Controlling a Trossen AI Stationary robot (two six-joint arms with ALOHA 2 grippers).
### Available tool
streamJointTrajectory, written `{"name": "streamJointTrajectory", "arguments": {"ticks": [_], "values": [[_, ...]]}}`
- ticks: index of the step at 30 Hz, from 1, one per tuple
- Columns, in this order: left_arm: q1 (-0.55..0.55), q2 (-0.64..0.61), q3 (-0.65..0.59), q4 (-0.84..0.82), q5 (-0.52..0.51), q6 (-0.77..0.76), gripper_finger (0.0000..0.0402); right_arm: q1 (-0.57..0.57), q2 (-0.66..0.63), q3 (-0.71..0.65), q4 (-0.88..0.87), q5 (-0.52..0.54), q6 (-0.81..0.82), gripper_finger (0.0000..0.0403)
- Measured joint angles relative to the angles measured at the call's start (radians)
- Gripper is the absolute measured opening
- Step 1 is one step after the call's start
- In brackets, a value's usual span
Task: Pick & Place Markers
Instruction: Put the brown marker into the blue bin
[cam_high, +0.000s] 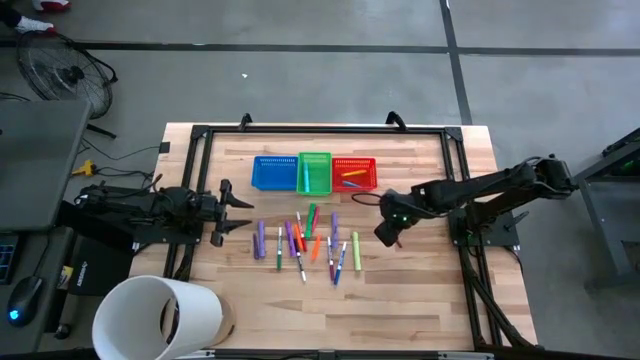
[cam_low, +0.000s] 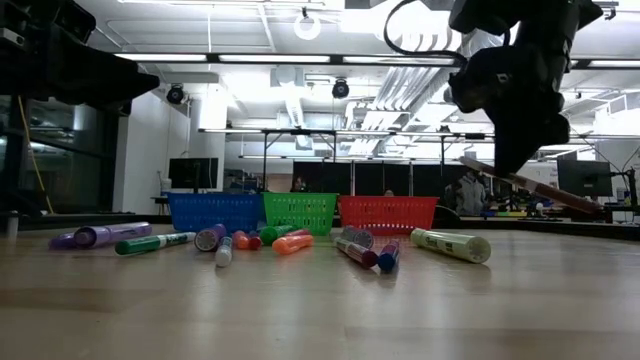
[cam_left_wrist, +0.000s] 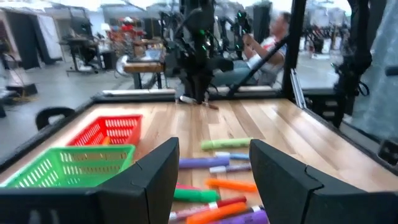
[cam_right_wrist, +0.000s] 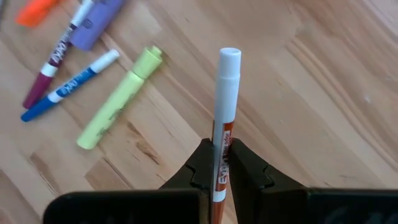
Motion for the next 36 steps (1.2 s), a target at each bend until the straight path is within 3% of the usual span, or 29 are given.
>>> {"name": "streamJointTrajectory", "arguments": {"ticks": [3,9,18,23,30,36], "values": [[0.0,0.0,0.0,0.047,-0.045,-0.023,0.0195,0.0,0.0,0.0,0.061,0.006,-0.017,0.0019],[0.0,0.0,0.0,0.129,-0.03,-0.146,0.0195,0.0,0.0,0.001,0.2,0.042,-0.032,0.0019],[0.0,0.0,0.0,0.25,-0.207,-0.39,0.0195,0.0,0.0,0.001,0.387,0.083,-0.04,0.0019],[0.0,-0.001,0.0,0.29,-0.234,-0.466,0.0195,-0.011,0.0,0.005,0.489,0.11,-0.063,0.0019],[0.0,0.035,0.007,0.287,-0.258,-0.555,0.0195,-0.071,0.0,0.136,0.48,0.138,-0.206,0.0019],[0.0,0.203,0.118,0.291,-0.259,-0.532,0.0195,-0.152,0.0,0.285,0.427,0.121,-0.352,0.0019]]}}
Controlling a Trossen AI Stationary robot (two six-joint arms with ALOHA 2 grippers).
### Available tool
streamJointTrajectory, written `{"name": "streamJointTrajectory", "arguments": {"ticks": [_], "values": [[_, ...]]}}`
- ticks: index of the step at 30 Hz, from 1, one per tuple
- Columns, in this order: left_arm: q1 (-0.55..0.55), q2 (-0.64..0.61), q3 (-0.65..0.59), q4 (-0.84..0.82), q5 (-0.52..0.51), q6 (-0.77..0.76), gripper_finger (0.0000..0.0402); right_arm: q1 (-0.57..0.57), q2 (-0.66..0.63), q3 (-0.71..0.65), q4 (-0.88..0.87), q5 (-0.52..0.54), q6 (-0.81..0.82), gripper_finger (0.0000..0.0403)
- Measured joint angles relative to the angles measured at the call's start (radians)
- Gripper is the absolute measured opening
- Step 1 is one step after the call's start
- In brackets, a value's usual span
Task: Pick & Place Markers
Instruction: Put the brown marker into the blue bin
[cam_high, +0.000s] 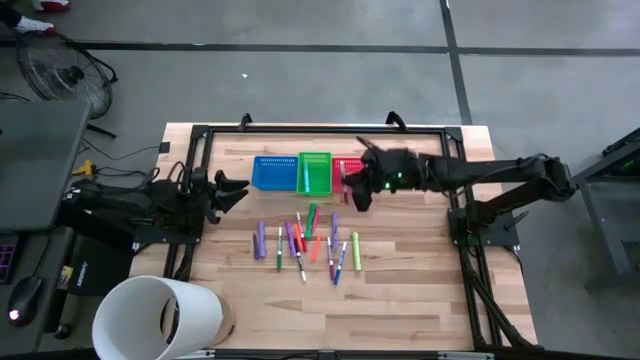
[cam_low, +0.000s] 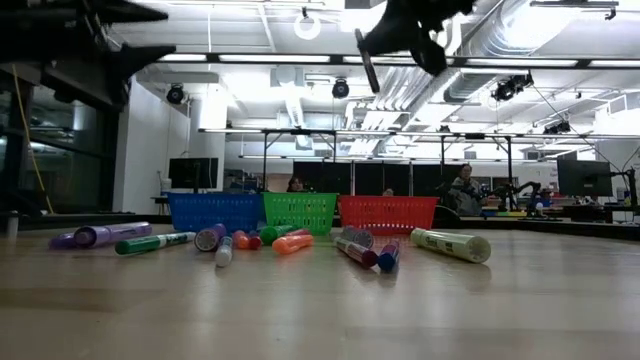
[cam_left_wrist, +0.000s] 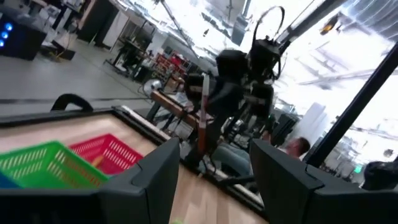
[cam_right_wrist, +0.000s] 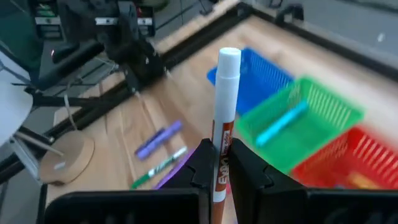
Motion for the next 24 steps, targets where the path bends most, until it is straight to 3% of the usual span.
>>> {"name": "streamJointTrajectory", "arguments": {"ticks": [7,11,16,19,24], "values": [[0.006,0.286,0.193,0.003,0.025,0.131,0.0195,-0.095,0.001,0.079,-0.029,-0.04,-0.131,0.0019],[0.084,0.427,0.304,0.002,0.083,0.179,0.0195,-0.135,0.001,0.08,-0.024,-0.111,-0.167,0.0019],[0.263,0.613,0.447,0.024,0.247,0.201,0.0195,-0.139,0.002,0.081,0.01,-0.187,-0.217,0.0019],[0.364,0.739,0.529,0.024,0.395,0.19,0.0195,-0.139,0.002,0.081,0.03,-0.211,-0.24,0.0019],[0.437,0.934,0.684,0.026,0.588,0.195,0.0195,-0.139,0.002,0.081,0.038,-0.214,-0.277,0.0019]]}}
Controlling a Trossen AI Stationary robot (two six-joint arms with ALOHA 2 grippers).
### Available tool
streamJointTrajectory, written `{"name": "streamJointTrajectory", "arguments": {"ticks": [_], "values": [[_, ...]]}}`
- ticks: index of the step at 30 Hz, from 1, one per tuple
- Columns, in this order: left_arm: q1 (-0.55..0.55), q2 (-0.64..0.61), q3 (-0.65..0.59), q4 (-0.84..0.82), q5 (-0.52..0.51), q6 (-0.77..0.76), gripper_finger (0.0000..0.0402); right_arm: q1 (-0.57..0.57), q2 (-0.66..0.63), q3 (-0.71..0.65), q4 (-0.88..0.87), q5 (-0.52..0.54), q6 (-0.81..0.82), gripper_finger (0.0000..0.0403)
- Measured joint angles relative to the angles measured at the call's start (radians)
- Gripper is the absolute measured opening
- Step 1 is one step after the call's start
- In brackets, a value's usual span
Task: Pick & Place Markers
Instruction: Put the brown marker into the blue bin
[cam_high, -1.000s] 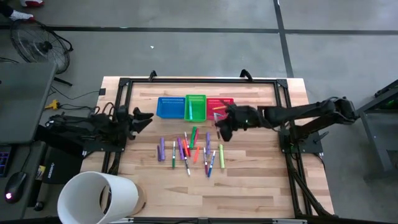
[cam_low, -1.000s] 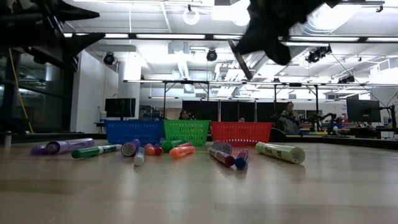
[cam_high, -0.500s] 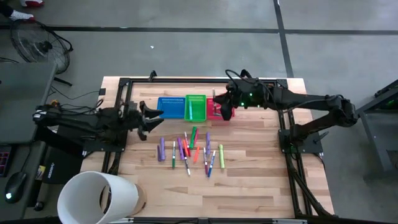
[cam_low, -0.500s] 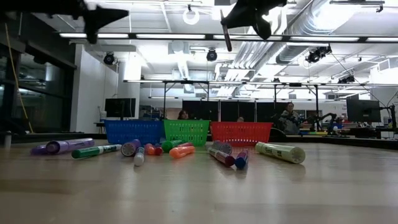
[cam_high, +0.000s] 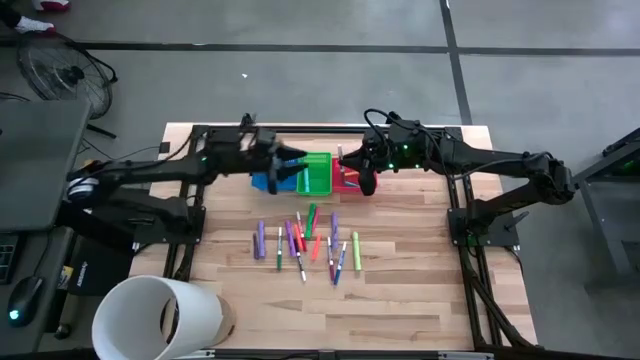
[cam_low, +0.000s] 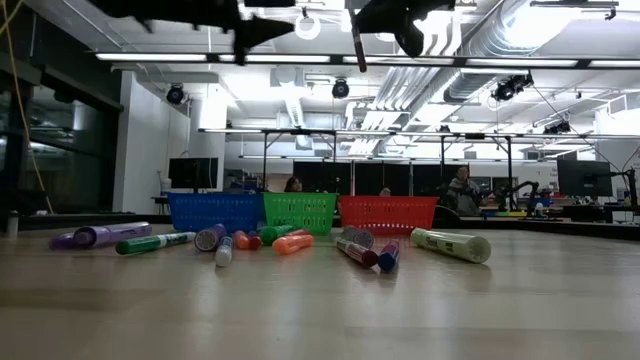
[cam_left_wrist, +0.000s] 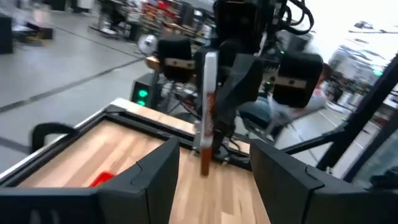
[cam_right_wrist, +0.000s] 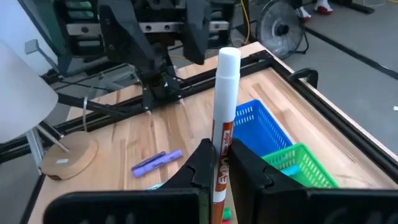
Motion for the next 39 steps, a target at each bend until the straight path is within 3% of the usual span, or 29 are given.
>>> {"name": "streamJointTrajectory", "arguments": {"ticks": [8,13,23,39], "values": [[0.001,0.225,0.215,0.002,0.117,0.024,0.0195,0.0,0.0,0.0,0.016,-0.035,-0.025,0.0019],[0.001,0.295,0.283,-0.003,0.12,0.024,0.0195,0.0,0.0,0.0,0.016,-0.05,-0.038,0.0019],[0.001,0.304,0.312,-0.014,0.097,0.032,0.0191,-0.012,0.0,0.0,0.023,-0.074,-0.055,0.0019],[0.001,0.304,0.312,-0.009,0.076,0.031,0.0124,-0.018,0.022,0.0,0.093,-0.098,-0.063,0.0019]]}}
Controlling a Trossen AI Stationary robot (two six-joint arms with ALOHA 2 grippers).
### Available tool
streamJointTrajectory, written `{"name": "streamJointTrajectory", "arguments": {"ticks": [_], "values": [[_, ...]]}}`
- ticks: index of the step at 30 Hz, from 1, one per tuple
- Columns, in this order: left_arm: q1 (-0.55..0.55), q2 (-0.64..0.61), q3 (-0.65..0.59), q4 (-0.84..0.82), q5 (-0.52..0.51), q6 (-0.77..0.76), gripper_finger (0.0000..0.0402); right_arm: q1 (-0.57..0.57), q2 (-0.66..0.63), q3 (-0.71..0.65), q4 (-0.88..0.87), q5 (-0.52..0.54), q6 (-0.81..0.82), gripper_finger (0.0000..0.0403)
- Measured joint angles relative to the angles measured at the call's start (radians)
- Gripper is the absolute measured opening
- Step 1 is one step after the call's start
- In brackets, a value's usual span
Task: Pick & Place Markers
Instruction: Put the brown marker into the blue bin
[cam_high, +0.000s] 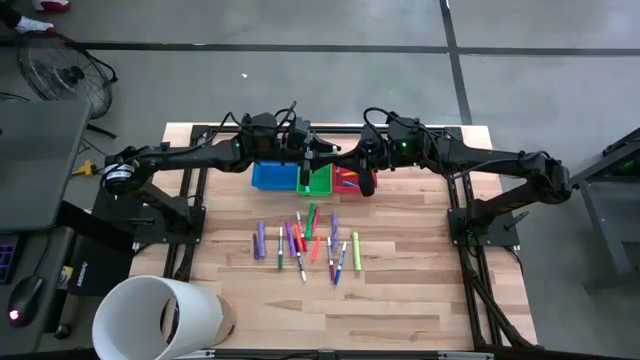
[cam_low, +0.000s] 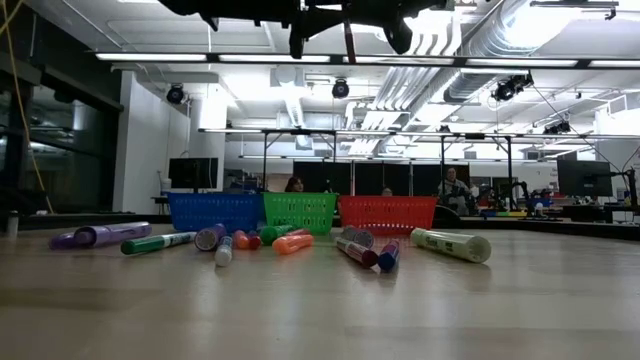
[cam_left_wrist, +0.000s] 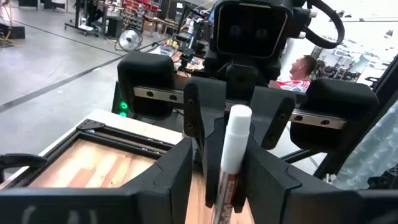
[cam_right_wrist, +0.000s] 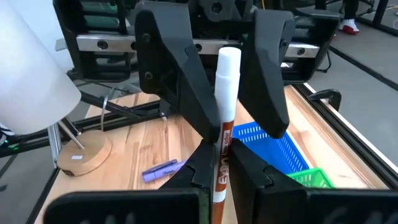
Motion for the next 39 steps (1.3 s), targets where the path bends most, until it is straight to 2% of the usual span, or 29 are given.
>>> {"name": "streamJointTrajectory", "arguments": {"ticks": [6,12,23,32,35,39], "values": [[0.0,0.0,0.0,-0.001,0.015,-0.007,0.0089,0.0,0.0,0.0,0.005,0.0,-0.001,0.0019],[0.0,0.0,0.0,0.002,0.012,0.011,0.0028,0.0,0.0,0.0,0.004,0.004,0.004,0.0019],[0.0,0.0,-0.001,0.003,0.015,0.019,0.0028,0.001,0.0,0.0,-0.003,0.013,0.012,0.0019],[0.0,0.0,-0.001,-0.011,-0.006,0.019,0.0028,0.0,-0.015,0.0,-0.027,0.052,0.026,0.0149],[0.0,0.0,-0.001,-0.061,-0.052,0.034,0.0028,0.0,-0.045,0.0,-0.081,0.121,0.021,0.0175],[0.009,-0.003,-0.001,-0.196,-0.11,0.076,0.0028,-0.008,-0.09,0.0,-0.212,0.213,0.003,0.0188]]}}
